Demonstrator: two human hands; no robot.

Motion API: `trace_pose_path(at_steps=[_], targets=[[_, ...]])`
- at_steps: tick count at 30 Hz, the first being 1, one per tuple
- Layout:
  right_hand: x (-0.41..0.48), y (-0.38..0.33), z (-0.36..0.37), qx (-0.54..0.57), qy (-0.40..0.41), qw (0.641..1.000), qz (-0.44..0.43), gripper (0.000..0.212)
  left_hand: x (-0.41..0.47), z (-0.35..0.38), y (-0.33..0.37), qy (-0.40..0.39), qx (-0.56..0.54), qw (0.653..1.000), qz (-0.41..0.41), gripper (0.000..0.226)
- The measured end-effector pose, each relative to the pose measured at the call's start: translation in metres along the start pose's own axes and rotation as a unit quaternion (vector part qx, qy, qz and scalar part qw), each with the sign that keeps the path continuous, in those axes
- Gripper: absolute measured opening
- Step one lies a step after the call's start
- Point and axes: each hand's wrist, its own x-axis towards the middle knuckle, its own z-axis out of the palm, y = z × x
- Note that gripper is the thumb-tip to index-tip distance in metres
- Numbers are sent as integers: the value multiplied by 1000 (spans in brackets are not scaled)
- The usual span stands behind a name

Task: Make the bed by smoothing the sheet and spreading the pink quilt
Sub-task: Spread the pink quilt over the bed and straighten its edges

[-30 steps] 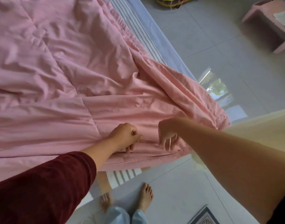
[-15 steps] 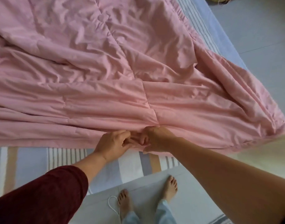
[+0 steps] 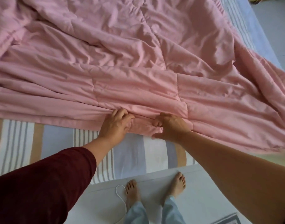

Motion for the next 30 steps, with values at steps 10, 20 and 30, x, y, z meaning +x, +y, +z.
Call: trace_pose_path(at_steps=[10, 20, 30], targets=[[3, -42, 3, -207, -46, 977, 34, 31, -17, -6, -16, 6, 33, 998, 56, 19], [-39, -71, 31, -81, -401, 911, -44, 13, -75, -27, -20, -475, -194, 855, -69, 9], [-37, -121, 65, -224, -400, 888, -43, 32, -143, -21, -24, -290, -192, 930, -119, 14]])
